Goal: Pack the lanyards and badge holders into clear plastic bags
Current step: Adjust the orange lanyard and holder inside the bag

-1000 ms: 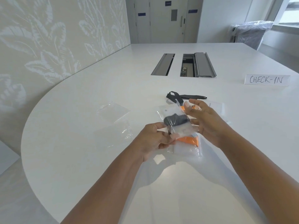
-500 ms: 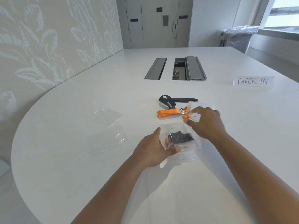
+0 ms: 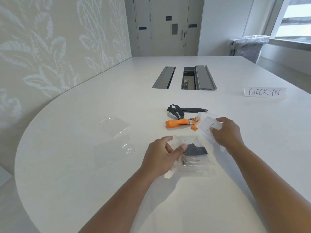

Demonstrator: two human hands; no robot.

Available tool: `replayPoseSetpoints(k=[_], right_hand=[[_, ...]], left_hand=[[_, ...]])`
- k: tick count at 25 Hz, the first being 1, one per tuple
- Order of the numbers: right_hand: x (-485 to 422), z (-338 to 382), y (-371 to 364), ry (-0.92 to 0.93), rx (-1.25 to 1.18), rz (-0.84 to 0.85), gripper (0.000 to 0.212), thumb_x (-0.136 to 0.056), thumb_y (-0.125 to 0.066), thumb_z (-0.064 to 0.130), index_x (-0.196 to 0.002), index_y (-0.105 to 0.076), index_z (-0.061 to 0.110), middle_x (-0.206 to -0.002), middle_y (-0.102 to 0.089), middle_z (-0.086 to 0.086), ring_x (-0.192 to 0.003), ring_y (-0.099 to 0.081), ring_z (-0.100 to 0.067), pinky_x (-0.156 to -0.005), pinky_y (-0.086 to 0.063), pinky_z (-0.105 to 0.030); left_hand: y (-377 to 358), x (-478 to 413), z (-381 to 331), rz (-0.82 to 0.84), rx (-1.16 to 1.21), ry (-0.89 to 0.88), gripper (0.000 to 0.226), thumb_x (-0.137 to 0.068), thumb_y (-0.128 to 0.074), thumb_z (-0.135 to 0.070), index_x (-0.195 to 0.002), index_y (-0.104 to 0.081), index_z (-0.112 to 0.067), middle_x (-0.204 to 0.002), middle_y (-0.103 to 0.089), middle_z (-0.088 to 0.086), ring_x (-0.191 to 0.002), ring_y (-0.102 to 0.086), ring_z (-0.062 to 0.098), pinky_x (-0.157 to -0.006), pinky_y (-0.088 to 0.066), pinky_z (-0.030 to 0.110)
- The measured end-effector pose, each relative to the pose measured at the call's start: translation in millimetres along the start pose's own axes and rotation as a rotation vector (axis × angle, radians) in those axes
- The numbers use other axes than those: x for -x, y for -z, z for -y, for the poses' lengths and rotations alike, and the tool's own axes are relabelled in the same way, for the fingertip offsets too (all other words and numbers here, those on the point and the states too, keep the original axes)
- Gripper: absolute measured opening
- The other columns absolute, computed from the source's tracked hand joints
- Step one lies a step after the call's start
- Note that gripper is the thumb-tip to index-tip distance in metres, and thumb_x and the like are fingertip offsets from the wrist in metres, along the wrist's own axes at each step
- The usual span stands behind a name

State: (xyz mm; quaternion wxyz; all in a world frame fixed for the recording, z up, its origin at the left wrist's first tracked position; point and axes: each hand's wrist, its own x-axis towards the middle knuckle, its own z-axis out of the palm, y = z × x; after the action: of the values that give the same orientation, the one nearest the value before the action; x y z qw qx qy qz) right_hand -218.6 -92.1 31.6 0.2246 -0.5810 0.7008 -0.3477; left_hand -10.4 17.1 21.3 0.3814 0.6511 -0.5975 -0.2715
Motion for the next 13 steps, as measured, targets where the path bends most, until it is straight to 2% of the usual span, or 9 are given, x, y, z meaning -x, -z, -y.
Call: replayPoseSetpoints(k=[2,3,5,6,8,9,11,13], right_hand=[[9,12,1,-0.052,-0.352,0.016,0.026,-0.088,-0.061,0.007,-0.110,-0.069,0.018,-0.111,-0.071,-0.012,-0.102,-0.065,-0.035,-0.090,-0.055,-0.043],[18,22,0,-0.053,-0.533,0.062,0.025,-0.085,-0.061,0.002,-0.101,-0.072,0.018,-0.105,-0.073,-0.013,-0.101,-0.068,-0.037,-0.090,-0.057,-0.047],[41,43,-3,-0.041,-0.833,0.183,0.025,-0.082,-0.061,-0.006,-0.096,-0.075,0.009,-0.099,-0.075,-0.019,-0.099,-0.070,-0.041,-0.085,-0.059,-0.048],[54,52,-6,-0.033,-0.910,0.248,0.023,-0.083,-0.061,-0.006,-0.096,-0.075,0.006,-0.097,-0.075,-0.019,-0.096,-0.071,-0.039,-0.079,-0.061,-0.045],[79,65,-14,0.005,-0.897,0.363,0.016,-0.085,-0.064,-0.001,-0.095,-0.074,0.007,-0.091,-0.077,-0.014,-0.088,-0.073,-0.030,-0.071,-0.061,-0.041],[87,67,-18,0.050,-0.844,0.379,0.012,-0.087,-0.066,0.002,-0.094,-0.074,0.008,-0.088,-0.077,-0.010,-0.085,-0.073,-0.024,-0.072,-0.060,-0.039],[93,67,-23,0.157,-0.710,0.301,0.007,-0.089,-0.069,0.014,-0.095,-0.072,0.017,-0.087,-0.076,-0.001,-0.083,-0.068,-0.011,-0.075,-0.055,-0.026],[89,65,-20,0.218,-0.698,0.236,0.016,-0.090,-0.066,0.024,-0.106,-0.070,0.026,-0.103,-0.072,0.007,-0.097,-0.063,-0.006,-0.082,-0.046,-0.020]], left_hand=[[2,-4,0,-0.152,0.195,0.003,0.046,-0.084,-0.069,-0.052,-0.117,-0.066,-0.020,-0.071,-0.065,-0.006,-0.073,-0.069,0.015,-0.077,-0.058,0.035],[3,-5,0,-0.177,0.338,0.018,0.037,-0.086,-0.070,-0.045,-0.110,-0.068,-0.017,-0.074,-0.067,-0.004,-0.076,-0.070,0.019,-0.074,-0.060,0.036],[5,-6,-6,-0.146,0.614,0.088,0.025,-0.089,-0.070,-0.032,-0.103,-0.072,-0.011,-0.085,-0.072,0.008,-0.084,-0.072,0.021,-0.070,-0.060,0.032],[6,-4,-9,-0.123,0.709,0.109,0.023,-0.090,-0.069,-0.028,-0.100,-0.072,-0.008,-0.091,-0.073,0.012,-0.086,-0.072,0.021,-0.071,-0.060,0.031],[7,-3,-12,-0.120,0.776,0.094,0.021,-0.095,-0.063,-0.022,-0.098,-0.072,-0.003,-0.096,-0.074,0.012,-0.089,-0.072,0.020,-0.073,-0.060,0.034],[8,-3,-13,-0.149,0.784,0.086,0.018,-0.097,-0.059,-0.018,-0.099,-0.071,-0.005,-0.097,-0.074,0.010,-0.090,-0.072,0.020,-0.072,-0.061,0.035],[13,-3,-12,-0.211,0.768,0.066,0.019,-0.101,-0.051,-0.013,-0.105,-0.069,-0.010,-0.100,-0.074,0.006,-0.092,-0.071,0.020,-0.070,-0.061,0.036],[19,-4,-10,-0.145,0.752,0.021,0.020,-0.103,-0.046,-0.012,-0.109,-0.065,-0.008,-0.100,-0.072,0.003,-0.086,-0.070,0.019,-0.065,-0.061,0.036]])
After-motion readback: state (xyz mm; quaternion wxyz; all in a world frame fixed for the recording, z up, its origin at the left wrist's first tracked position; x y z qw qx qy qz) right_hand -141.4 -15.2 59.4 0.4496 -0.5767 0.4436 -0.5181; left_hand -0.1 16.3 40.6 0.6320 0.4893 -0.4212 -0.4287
